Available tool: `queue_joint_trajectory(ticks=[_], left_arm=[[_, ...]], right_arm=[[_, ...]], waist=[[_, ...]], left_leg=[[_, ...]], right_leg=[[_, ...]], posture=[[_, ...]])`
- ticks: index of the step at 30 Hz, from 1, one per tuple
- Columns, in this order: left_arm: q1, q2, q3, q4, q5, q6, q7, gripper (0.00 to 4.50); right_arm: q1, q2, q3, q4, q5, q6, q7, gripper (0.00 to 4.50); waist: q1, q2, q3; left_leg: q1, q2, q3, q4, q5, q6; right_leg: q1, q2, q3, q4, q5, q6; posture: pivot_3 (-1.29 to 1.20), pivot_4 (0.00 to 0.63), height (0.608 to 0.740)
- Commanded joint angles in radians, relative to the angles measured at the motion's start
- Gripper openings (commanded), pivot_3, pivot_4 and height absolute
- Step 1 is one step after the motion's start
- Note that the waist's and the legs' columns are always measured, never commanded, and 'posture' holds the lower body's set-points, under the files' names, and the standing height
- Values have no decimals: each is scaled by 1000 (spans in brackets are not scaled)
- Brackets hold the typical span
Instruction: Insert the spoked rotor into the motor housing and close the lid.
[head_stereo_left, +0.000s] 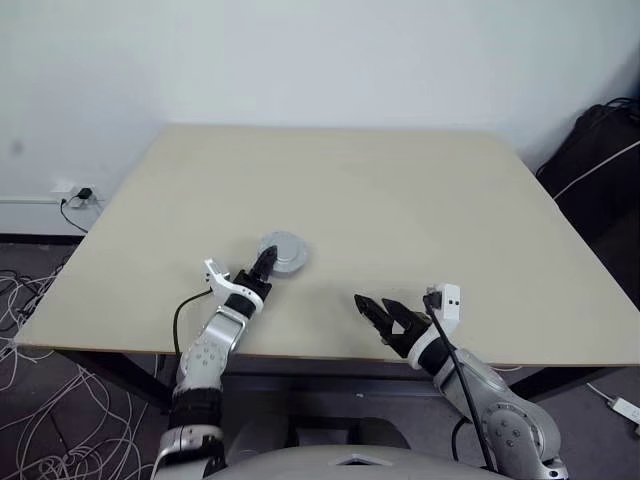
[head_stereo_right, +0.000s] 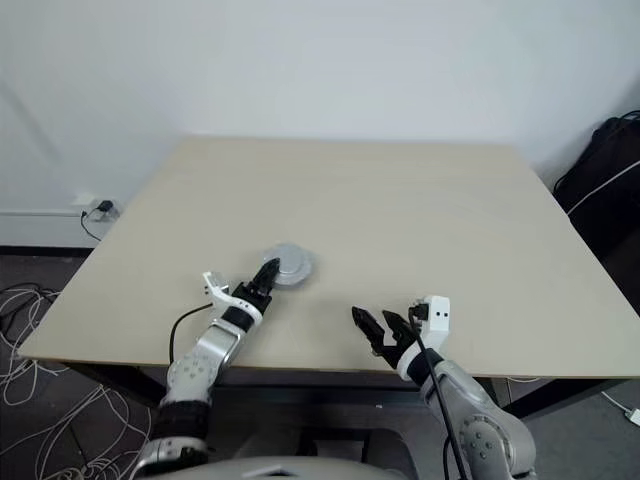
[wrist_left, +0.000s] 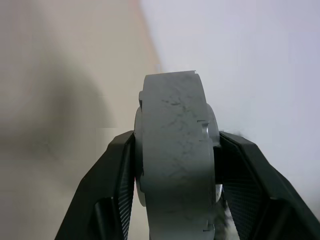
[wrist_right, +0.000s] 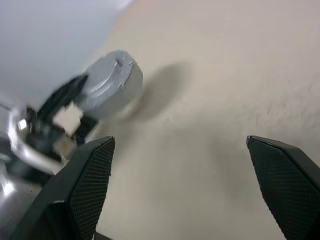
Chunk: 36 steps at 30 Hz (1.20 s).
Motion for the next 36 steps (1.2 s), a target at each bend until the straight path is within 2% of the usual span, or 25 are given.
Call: queue_joint_trajectory(ticks=[1, 6, 11, 19, 27, 34, 36], left_arm=[[-113, -85, 31, 51, 21, -65, 3, 2135], [-246, -84, 100, 212, 67, -124, 23, 2131], [-346, -75, 156, 360, 127, -175, 41, 2117], [-469, -56, 233, 557, 196, -256, 62, 2117], [-497, -49, 254, 631, 260, -260, 77, 2117], [-427, -56, 256, 556, 278, -208, 96, 4441], [-391, -60, 251, 505, 279, -176, 106, 4478]], right_arm=[[-2, -32, 63, -34, -171, -112, 39, 4500], [41, -50, 124, 39, -424, -356, 73, 4500], [57, -17, 117, 113, -533, -457, 54, 4500], [78, 31, 93, 162, -591, -480, 26, 4500], [89, 47, 87, 168, -596, -461, 38, 4500], [87, 47, 84, 168, -596, -439, 46, 4500], [86, 49, 82, 167, -595, -435, 47, 4500]], waist=[[3, -1, 0], [5, -4, 0], [1, -9, 3], [1, -10, 4], [1, -10, 4], [-1, -9, 3], [-4, -8, 1]], left_leg=[[0, 0, 0, 1, 0, 0], [0, -1, 0, 4, -1, 1], [1, 0, 1, 4, 2, -4], [1, 0, 0, 4, 2, -4], [1, 0, 0, 4, 1, -3], [1, 0, 0, 4, 1, -3], [2, 1, 0, 4, 1, -2]], right_leg=[[0, 0, 0, 0, 0, 0], [2, 1, 0, 0, 2, 3], [2, 3, -1, 1, 2, 4], [1, 4, 0, 1, 3, 4], [2, 3, 1, 1, 4, 6], [2, 3, 1, 2, 5, 5], [2, 3, 2, 3, 5, 5]], posture=[[0, 0, 740], [0, 0, 740], [0, 0, 740], [0, 0, 740], [0, 0, 740], [0, 0, 740], [0, 0, 740]])
